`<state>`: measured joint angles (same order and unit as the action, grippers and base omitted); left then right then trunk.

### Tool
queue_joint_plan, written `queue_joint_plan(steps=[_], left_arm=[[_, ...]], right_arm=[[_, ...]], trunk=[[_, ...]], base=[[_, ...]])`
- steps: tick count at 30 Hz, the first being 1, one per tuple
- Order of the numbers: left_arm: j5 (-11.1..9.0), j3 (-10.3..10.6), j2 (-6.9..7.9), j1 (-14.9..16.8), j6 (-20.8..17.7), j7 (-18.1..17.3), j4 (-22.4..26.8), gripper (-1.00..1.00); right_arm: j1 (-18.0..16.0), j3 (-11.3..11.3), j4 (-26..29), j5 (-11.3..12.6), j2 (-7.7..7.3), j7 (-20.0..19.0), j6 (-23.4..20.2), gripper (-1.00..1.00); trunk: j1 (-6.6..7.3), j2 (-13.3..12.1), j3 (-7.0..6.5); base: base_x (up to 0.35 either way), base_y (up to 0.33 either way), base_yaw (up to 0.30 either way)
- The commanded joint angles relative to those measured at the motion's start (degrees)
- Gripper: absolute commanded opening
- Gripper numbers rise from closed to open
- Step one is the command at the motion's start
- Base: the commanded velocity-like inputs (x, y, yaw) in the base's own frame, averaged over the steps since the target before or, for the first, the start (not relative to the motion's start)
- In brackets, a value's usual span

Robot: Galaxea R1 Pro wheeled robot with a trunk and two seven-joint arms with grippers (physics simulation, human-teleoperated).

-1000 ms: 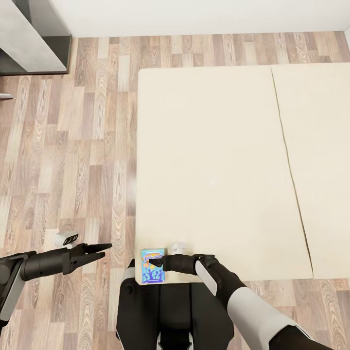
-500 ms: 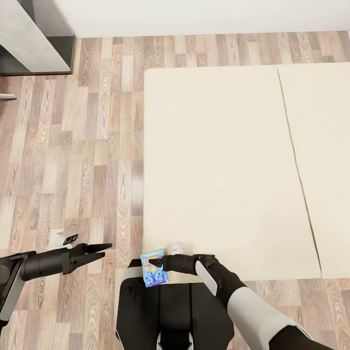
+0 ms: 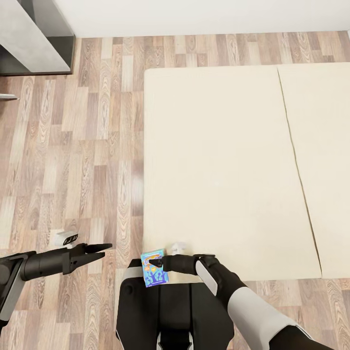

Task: Put all the toys in the child's room - the three board games (two on the bed and one on the table), the two jigsaw puzzles on the table, and the tennis ball on the table - inside the toy box on the table in the child's room.

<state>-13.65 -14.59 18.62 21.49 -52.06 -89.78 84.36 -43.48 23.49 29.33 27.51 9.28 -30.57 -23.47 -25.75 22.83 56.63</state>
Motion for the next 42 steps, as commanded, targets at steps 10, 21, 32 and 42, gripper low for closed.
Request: queue_joint_plan(steps=[10,21,32,42], left_arm=[[0.03,0.0,0.02,0.0,-0.64,-0.22,0.01,1.0],[0.03,0.03,0.02,0.03,-0.63,-0.22,0.01,1.0],[0.03,0.0,0.02,-0.01,-0.63,-0.22,0.01,1.0],[0.03,0.0,0.02,0.03,-0.62,-0.22,0.01,1.0]], right_arm=[[-0.02,0.04,0.03,0.47,-0.12,0.13,-0.35,1.0],[-0.02,0.02,0.11,0.42,-0.13,0.07,-0.43,1.0],[-0.02,-0.02,0.11,0.44,-0.05,0.07,-0.44,1.0],[-0.02,-0.03,0.11,0.51,-0.08,0.07,-0.44,1.0]], trunk=[[-0.03,0.09,0.05],[-0.03,0.09,0.05],[-0.03,0.09,0.05],[-0.03,0.09,0.05]], base=[[0.0,0.0,0.0],[0.0,0.0,0.0],[0.0,0.049,0.0],[0.0,0.009,0.0]])
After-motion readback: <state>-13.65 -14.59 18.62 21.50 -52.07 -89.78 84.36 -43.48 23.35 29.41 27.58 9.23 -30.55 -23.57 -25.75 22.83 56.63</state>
